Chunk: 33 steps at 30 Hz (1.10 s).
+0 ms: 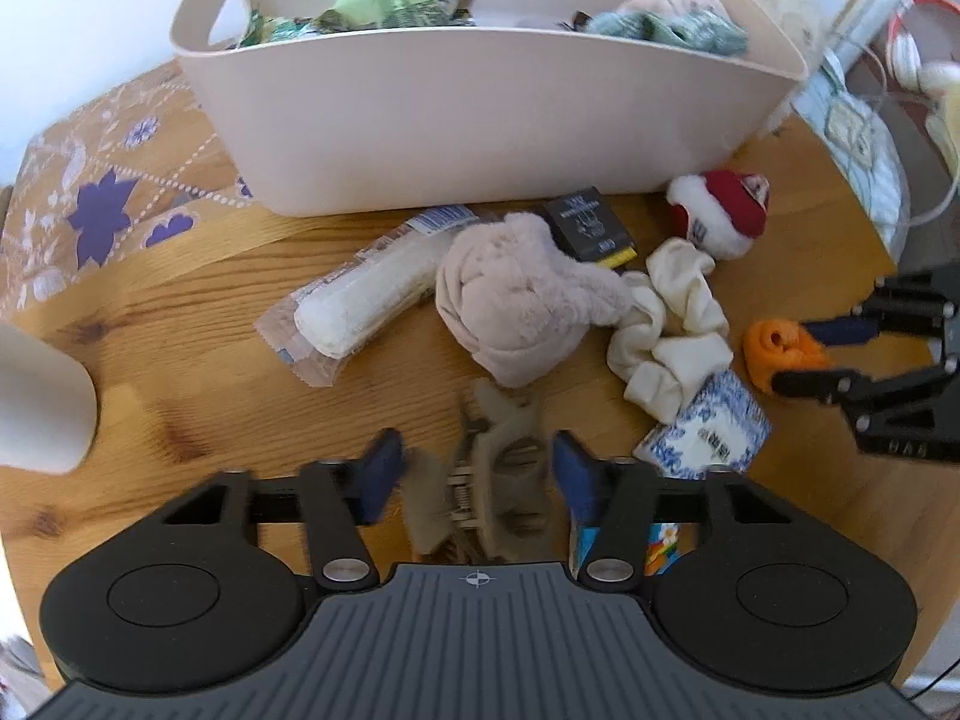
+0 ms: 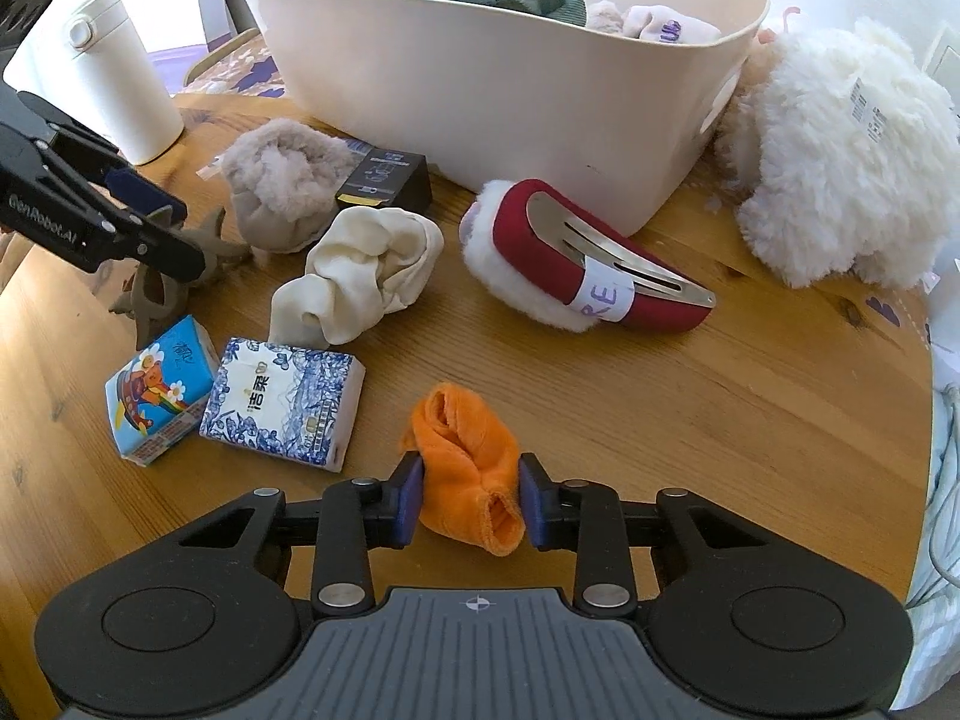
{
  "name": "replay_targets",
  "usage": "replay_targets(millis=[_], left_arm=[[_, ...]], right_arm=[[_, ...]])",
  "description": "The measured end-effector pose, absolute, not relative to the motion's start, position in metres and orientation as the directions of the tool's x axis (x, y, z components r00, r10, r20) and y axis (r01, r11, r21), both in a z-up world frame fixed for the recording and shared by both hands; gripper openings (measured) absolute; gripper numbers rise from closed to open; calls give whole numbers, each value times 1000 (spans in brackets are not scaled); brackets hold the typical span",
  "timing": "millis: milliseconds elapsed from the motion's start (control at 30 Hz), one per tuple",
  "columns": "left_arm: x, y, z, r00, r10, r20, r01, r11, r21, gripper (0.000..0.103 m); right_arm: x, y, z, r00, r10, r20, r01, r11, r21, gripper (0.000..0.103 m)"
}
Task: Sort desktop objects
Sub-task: 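Grasp the brown claw clip with left tool while right tool grasps orange sock, then carry both items into the beige basket and open both tools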
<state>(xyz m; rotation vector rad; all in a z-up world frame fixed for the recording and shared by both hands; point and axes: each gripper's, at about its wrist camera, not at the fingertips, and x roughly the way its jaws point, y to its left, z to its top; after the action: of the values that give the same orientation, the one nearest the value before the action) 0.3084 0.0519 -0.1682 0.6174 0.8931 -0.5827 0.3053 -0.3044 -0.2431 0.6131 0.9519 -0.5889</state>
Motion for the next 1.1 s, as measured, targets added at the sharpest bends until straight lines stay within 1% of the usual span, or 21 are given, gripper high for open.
replay_targets(millis=[33,67,100,167,267,367,733,1100], left_arm=[[307,53,-169,501,-208,-840,696,674,248,49],[305,54,-168,504,-214,-837,699,670,249,46],[305,55,-167,505,-223,-834,703,667,247,40],[305,57,-166,491,-238,-838,716,658,233,38],[304,59,-166,479,-251,-841,730,646,223,36],[302,61,-167,477,-269,-837,742,633,219,36],[295,51,-167,468,-333,-818,786,579,214,36],[287,49,-158,431,-400,-809,835,516,190,36]], right_arm=[[305,-305,-243,455,-188,-870,698,682,217,39],[304,-305,-243,455,-190,-870,701,678,219,36],[304,-305,-243,456,-192,-869,703,676,220,30],[303,-305,-243,458,-197,-867,708,671,221,22],[302,-306,-243,463,-197,-864,710,666,228,19],[301,-305,-242,464,-204,-862,715,661,228,18],[290,-307,-242,444,-243,-863,761,611,219,17],[280,-306,-227,468,-288,-835,767,602,222,15]])
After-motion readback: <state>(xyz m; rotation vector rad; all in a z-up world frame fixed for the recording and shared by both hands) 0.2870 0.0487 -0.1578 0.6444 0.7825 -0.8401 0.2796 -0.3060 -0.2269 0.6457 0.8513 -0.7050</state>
